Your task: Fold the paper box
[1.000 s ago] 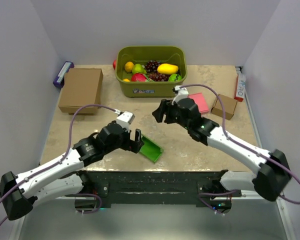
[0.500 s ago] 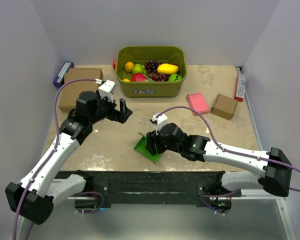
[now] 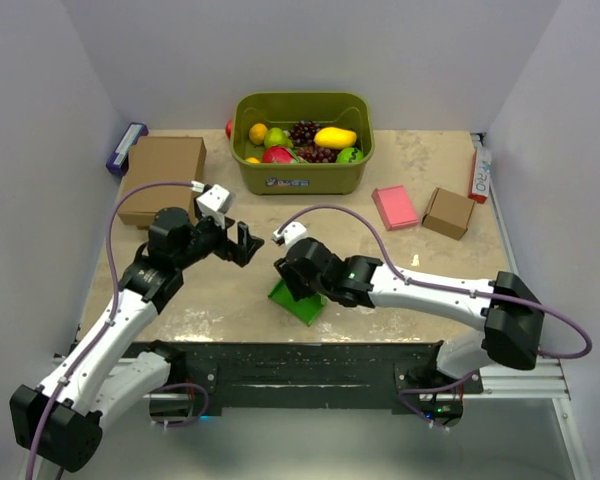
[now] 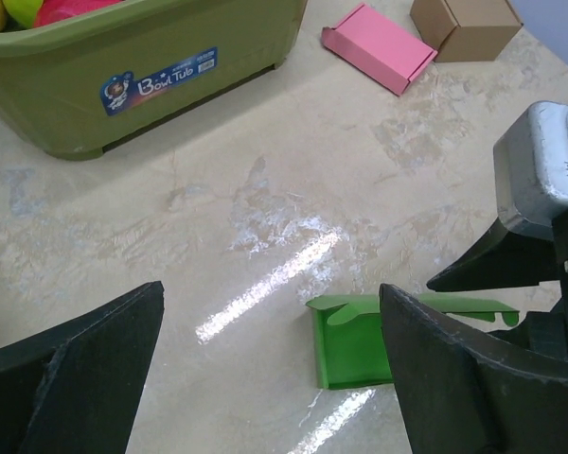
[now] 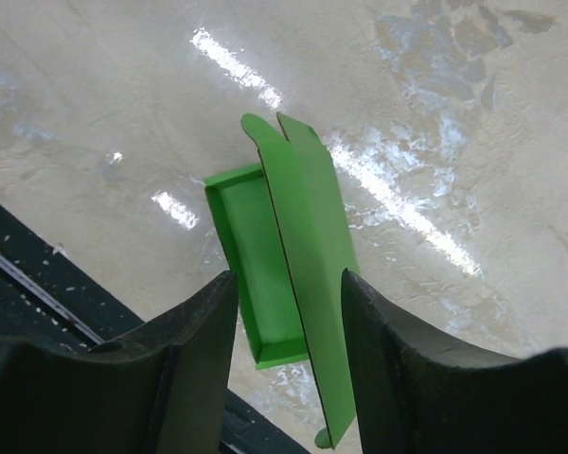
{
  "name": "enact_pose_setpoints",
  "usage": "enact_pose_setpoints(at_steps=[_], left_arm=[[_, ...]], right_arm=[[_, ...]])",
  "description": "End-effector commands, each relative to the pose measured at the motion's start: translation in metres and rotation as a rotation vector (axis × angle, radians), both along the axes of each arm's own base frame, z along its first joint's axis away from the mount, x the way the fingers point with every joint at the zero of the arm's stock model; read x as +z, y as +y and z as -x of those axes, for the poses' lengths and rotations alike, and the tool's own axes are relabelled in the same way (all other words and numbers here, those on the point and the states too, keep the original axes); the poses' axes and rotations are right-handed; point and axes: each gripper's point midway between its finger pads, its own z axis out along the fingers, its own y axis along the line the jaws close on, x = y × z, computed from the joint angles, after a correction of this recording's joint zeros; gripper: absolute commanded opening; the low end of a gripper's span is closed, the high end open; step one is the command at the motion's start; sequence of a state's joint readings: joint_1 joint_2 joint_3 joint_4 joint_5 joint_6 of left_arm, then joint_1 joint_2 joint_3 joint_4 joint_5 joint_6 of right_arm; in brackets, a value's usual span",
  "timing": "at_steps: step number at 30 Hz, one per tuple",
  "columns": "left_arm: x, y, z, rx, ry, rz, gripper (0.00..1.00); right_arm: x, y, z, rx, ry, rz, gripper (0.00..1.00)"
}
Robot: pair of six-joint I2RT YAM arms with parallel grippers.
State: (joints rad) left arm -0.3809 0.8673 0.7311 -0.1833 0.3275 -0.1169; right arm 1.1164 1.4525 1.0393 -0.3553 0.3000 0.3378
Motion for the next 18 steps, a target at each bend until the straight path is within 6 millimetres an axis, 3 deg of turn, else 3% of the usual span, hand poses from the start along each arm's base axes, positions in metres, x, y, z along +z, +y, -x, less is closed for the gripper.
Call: enact_pose_setpoints(at_steps=[1, 3, 7, 9, 12, 17, 18], left_arm=[[0.01, -0.005, -0.006, -0.023, -0.052, 0.02, 0.98], [0.008, -0.004, -0.005, -0.016, -0.042, 0.017, 0.97], [0.015, -0.002, -0.004, -0.011, -0.071, 0.024, 0.98], [0.015, -0.002, -0.001, -0.018, -0.077, 0.025, 0.98], [0.015, -0.011, 0.007, -0.091, -0.083, 0.033, 0.97], [0.015, -0.021, 0.019, -0.199, -0.11, 0.028, 0.96], [0.016, -0.022, 0.022, -0.217, -0.117, 0.031, 0.96]], right_arm=[[0.009, 0.004, -0.017, -0.006, -0.065, 0.094, 0.46], [-0.003, 0.003, -0.021, -0.001, -0.06, 0.156, 0.39], [-0.005, 0.003, -0.024, 0.019, -0.072, 0.216, 0.23], [-0.002, 0.003, -0.026, 0.035, -0.085, 0.219, 0.07], [0.006, 0.007, -0.028, 0.126, -0.119, 0.218, 0.0], [0.031, 0.014, -0.034, 0.358, -0.161, 0.162, 0.0], [0.034, 0.021, -0.027, 0.439, -0.134, 0.108, 0.0]])
